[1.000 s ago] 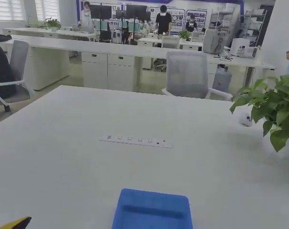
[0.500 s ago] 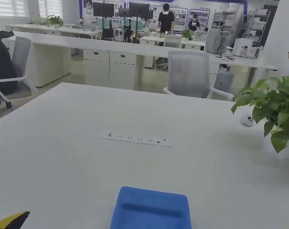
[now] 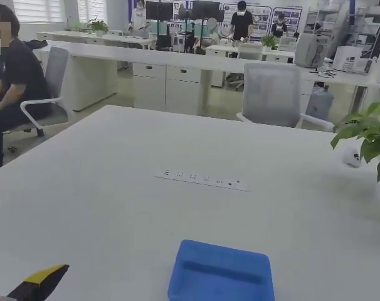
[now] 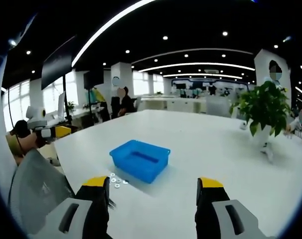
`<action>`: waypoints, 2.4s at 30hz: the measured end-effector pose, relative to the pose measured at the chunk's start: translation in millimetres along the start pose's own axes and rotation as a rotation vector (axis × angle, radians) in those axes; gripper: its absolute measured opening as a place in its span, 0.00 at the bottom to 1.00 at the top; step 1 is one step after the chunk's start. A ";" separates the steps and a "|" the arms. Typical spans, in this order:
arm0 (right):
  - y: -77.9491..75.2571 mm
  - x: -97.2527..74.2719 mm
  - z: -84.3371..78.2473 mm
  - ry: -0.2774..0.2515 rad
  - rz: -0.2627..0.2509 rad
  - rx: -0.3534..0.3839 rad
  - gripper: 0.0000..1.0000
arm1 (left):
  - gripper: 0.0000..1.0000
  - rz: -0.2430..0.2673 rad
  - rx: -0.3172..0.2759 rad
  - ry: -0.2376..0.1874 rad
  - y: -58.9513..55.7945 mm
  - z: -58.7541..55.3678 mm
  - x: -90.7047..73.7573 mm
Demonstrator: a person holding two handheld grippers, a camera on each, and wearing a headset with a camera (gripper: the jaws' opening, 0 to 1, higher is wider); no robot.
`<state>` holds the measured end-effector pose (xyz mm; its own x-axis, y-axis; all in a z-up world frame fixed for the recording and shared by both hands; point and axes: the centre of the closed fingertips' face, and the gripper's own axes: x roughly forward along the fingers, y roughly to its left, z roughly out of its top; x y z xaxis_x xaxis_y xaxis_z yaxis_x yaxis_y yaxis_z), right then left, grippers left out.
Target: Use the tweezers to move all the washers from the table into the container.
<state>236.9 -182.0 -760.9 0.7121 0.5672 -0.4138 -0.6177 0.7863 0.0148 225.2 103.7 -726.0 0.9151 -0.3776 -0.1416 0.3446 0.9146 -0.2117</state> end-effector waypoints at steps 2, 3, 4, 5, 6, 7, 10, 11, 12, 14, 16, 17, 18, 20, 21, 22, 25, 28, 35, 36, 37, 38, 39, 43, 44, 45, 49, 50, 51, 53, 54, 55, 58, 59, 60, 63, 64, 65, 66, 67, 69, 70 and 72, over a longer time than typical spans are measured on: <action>5.5 0.9 -13.1 0.097 0.030 -0.068 0.67 | 0.74 -0.017 -0.033 0.084 -1.1 -13.1 0.0; 7.6 0.9 -16.2 0.121 0.037 -0.086 0.63 | 0.74 -0.024 -0.016 0.095 -1.5 -14.6 0.8; 11.2 1.5 -18.1 0.145 0.052 -0.113 0.57 | 0.74 -0.034 0.004 0.112 -3.5 -16.4 1.4; 13.7 1.9 -19.3 0.161 0.065 -0.134 0.54 | 0.72 -0.053 0.011 0.132 -6.8 -18.7 1.5; 16.8 3.4 -19.5 0.171 0.078 -0.162 0.52 | 0.69 -0.087 0.018 0.157 -13.1 -21.4 2.2; 20.5 4.5 -20.7 0.186 0.097 -0.169 0.50 | 0.65 -0.100 0.028 0.174 -15.9 -23.5 2.6; 36.8 12.2 -18.5 0.188 0.183 -0.160 0.45 | 0.58 -0.160 0.075 0.251 -27.4 -35.1 4.1; 42.3 15.3 -20.0 0.197 0.218 -0.173 0.42 | 0.57 -0.186 0.098 0.300 -31.9 -43.1 3.9; 44.4 16.3 -20.9 0.202 0.232 -0.176 0.39 | 0.57 -0.195 0.105 0.319 -33.3 -46.2 3.7; 54.0 21.6 -23.1 0.221 0.284 -0.187 0.36 | 0.56 -0.245 0.153 0.409 -38.9 -59.4 3.3; 61.6 27.0 -26.1 0.240 0.324 -0.201 0.35 | 0.54 -0.296 0.192 0.469 -44.2 -67.2 3.8; 64.1 31.0 -27.1 0.246 0.339 -0.206 0.35 | 0.54 -0.321 0.212 0.494 -47.6 -69.8 4.8; 66.0 33.3 -27.5 0.250 0.350 -0.210 0.35 | 0.54 -0.335 0.221 0.504 -49.4 -70.7 6.1; 70.2 38.9 -28.3 0.266 0.379 -0.215 0.35 | 0.51 -0.383 0.226 0.551 -55.5 -75.9 7.8; 71.8 41.0 -27.9 0.268 0.387 -0.220 0.35 | 0.50 -0.393 0.235 0.574 -56.0 -78.8 8.6; 75.0 43.6 -29.7 0.288 0.409 -0.226 0.34 | 0.51 -0.409 0.260 0.610 -56.6 -84.1 9.7; 79.8 51.8 -31.3 0.305 0.431 -0.241 0.31 | 0.50 -0.443 0.310 0.685 -57.6 -98.2 11.9; 84.6 60.3 -36.3 0.321 0.454 -0.241 0.31 | 0.47 -0.481 0.373 0.755 -59.7 -113.3 12.6; 96.7 72.7 -51.8 0.373 0.486 -0.233 0.29 | 0.42 -0.580 0.496 0.851 -70.3 -137.0 15.0; 98.3 72.8 -53.8 0.384 0.493 -0.243 0.28 | 0.41 -0.588 0.506 0.856 -71.4 -139.0 15.9; 99.7 73.4 -55.6 0.392 0.499 -0.257 0.28 | 0.41 -0.593 0.517 0.861 -72.2 -140.9 17.3; 100.7 74.0 -57.0 0.398 0.504 -0.270 0.27 | 0.41 -0.601 0.529 0.868 -72.4 -142.8 18.2; 101.7 74.9 -58.9 0.407 0.508 -0.290 0.26 | 0.40 -0.623 0.554 0.884 -73.2 -146.0 18.4; 106.7 76.4 -62.9 0.427 0.529 -0.329 0.26 | 0.33 -0.655 0.611 0.912 -75.1 -152.1 21.8; 108.5 76.6 -63.8 0.432 0.536 -0.339 0.25 | 0.33 -0.660 0.622 0.911 -75.8 -152.7 23.4; 109.5 76.7 -64.9 0.437 0.541 -0.344 0.25 | 0.32 -0.663 0.626 0.912 -76.4 -153.2 24.5; 114.1 76.2 -69.1 0.451 0.562 -0.380 0.24 | 0.26 -0.673 0.667 0.928 -75.4 -158.0 28.2; 114.9 76.2 -71.1 0.457 0.567 -0.385 0.24 | 0.25 -0.676 0.690 0.938 -74.1 -160.4 28.3; 115.3 76.6 -72.4 0.461 0.569 -0.388 0.24 | 0.24 -0.676 0.711 0.945 -72.8 -161.9 28.4; 116.5 76.1 -75.6 0.470 0.582 -0.396 0.24 | 0.21 -0.686 0.758 0.956 -70.8 -165.6 28.1; 116.6 76.2 -76.6 0.472 0.582 -0.398 0.24 | 0.20 -0.687 0.772 0.958 -70.4 -166.9 28.2; 116.7 76.1 -78.0 0.477 0.583 -0.403 0.24 | 0.19 -0.691 0.791 0.965 -69.5 -169.0 27.8; 116.3 75.6 -80.9 0.487 0.588 -0.417 0.24 | 0.14 -0.709 0.816 0.956 -71.7 -171.1 28.1; 116.0 75.5 -81.6 0.491 0.588 -0.421 0.24 | 0.13 -0.699 0.825 0.954 -70.9 -171.1 28.8; 115.6 75.2 -82.8 0.496 0.590 -0.429 0.24 | 0.12 -0.698 0.845 0.951 -70.0 -171.2 30.4; 114.5 74.9 -85.3 0.509 0.591 -0.453 0.24 | 0.07 -0.712 0.879 0.946 -71.8 -172.6 31.6; 114.1 74.5 -86.1 0.513 0.592 -0.462 0.25 | 0.04 -0.723 0.901 0.949 -72.3 -173.3 31.0; 114.0 74.4 -86.3 0.514 0.592 -0.464 0.25 | 0.03 -0.733 0.911 0.950 -73.3 -174.0 30.2; 113.9 74.5 -86.2 0.513 0.591 -0.467 0.25 | 0.01 -0.733 0.913 0.946 -74.2 -173.8 30.4; 114.0 74.6 -86.0 0.512 0.590 -0.466 0.25 | 0.00 -0.735 0.926 0.945 -74.1 -174.2 30.5; 114.0 74.9 -85.3 0.508 0.586 -0.460 0.25 | 0.00 -0.742 0.945 0.940 -74.0 -173.5 30.9; 113.8 75.1 -84.9 0.506 0.583 -0.456 0.25 | 0.00 -0.741 0.941 0.941 -73.7 -172.6 31.8; 113.9 74.9 -85.0 0.505 0.581 -0.454 0.25 | 0.00 -0.747 0.936 0.934 -74.4 -171.4 32.5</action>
<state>191.6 -70.8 -867.6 0.0795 0.5858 -0.8065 -0.9841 0.1749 0.0300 193.4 -1.4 -880.6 0.1428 -0.4069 -0.9022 0.9886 0.1021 0.1104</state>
